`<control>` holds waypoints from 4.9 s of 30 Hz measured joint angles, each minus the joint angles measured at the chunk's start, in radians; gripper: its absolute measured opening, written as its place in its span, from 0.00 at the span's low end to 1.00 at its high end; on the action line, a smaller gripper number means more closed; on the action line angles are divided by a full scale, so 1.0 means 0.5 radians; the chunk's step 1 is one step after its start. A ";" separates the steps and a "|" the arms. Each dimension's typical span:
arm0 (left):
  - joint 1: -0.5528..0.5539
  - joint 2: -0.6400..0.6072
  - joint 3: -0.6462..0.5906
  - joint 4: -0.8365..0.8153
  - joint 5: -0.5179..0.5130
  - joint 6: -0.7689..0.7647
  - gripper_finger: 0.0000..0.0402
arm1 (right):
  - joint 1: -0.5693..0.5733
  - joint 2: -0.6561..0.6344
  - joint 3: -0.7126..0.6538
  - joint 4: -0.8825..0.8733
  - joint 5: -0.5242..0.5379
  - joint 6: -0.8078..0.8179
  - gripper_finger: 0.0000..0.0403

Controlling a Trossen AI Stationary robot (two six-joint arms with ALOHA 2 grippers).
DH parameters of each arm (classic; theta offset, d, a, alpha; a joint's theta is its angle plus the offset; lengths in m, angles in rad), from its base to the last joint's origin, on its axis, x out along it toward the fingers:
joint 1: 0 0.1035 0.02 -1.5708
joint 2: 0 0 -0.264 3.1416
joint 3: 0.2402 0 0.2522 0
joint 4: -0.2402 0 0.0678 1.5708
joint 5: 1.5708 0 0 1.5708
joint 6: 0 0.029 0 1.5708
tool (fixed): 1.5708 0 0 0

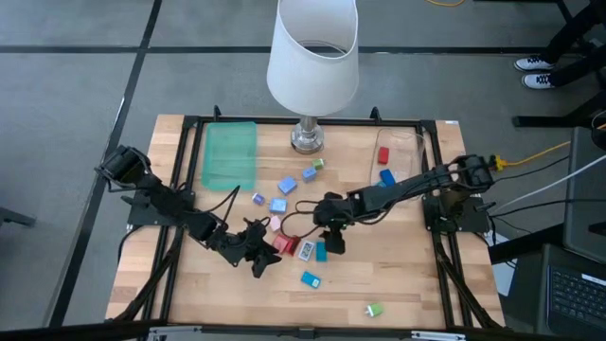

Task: Pick & Place Office items
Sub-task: Put the light blue timer cover into the transparent bin, then put the light blue digital timer into the transparent bin

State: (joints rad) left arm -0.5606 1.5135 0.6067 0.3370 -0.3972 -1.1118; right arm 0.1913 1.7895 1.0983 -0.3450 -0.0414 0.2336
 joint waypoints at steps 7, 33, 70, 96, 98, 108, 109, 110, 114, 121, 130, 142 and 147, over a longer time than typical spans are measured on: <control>-0.001 0.000 0.000 -0.011 0.053 0.068 0.42 | 0.001 0.175 0.074 -0.032 -0.089 0.126 0.50; -0.001 -0.001 -0.001 -0.010 0.067 0.137 0.42 | 0.056 0.307 0.081 -0.044 -0.102 0.253 0.50; 0.136 -0.002 -0.002 0.323 0.077 0.400 0.42 | -0.337 -0.087 0.601 -0.351 0.117 0.191 0.03; 0.169 -0.002 -0.002 0.321 0.209 0.560 0.42 | -1.075 -1.478 -0.411 -1.834 0.726 0.773 0.13; 0.169 -0.002 -0.002 0.321 0.194 0.561 0.42 | -1.088 -1.486 -0.486 -1.799 0.706 0.825 0.18; 0.171 -0.001 -0.002 0.320 0.156 0.508 0.42 | -1.144 -1.487 -0.544 -1.467 0.416 0.798 0.46; 0.171 -0.001 -0.002 0.320 0.154 0.509 0.42 | -1.143 -1.487 -0.505 -1.378 0.351 0.787 0.48; 0.171 -0.001 -0.002 0.320 0.153 0.513 0.42 | -1.137 -1.487 -0.470 -1.276 0.273 0.787 0.48; 0.171 -0.001 -0.002 0.320 0.149 0.518 0.42 | -1.017 -1.487 -0.320 -0.734 -0.075 0.904 0.49; 0.171 -0.001 0.001 0.311 0.149 0.536 0.42 | -0.338 -1.259 -0.085 -0.401 0.067 1.223 0.48; 0.170 -0.001 0.001 0.299 0.189 0.576 0.42 | 0.264 -0.553 -0.031 0.210 -0.024 1.533 0.48; 0.057 -0.079 0.000 -0.138 0.227 0.627 0.42 | 0.684 0.364 0.827 -0.190 0.042 1.514 0.48; 0.017 -0.168 0.001 -0.247 0.268 0.661 0.42 | 0.711 0.747 1.402 -0.802 0.146 1.368 0.48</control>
State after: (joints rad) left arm -0.5519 1.4293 0.6071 0.2134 -0.2634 -0.7815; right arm 0.5466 2.1631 1.7992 -0.7459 0.0314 0.9177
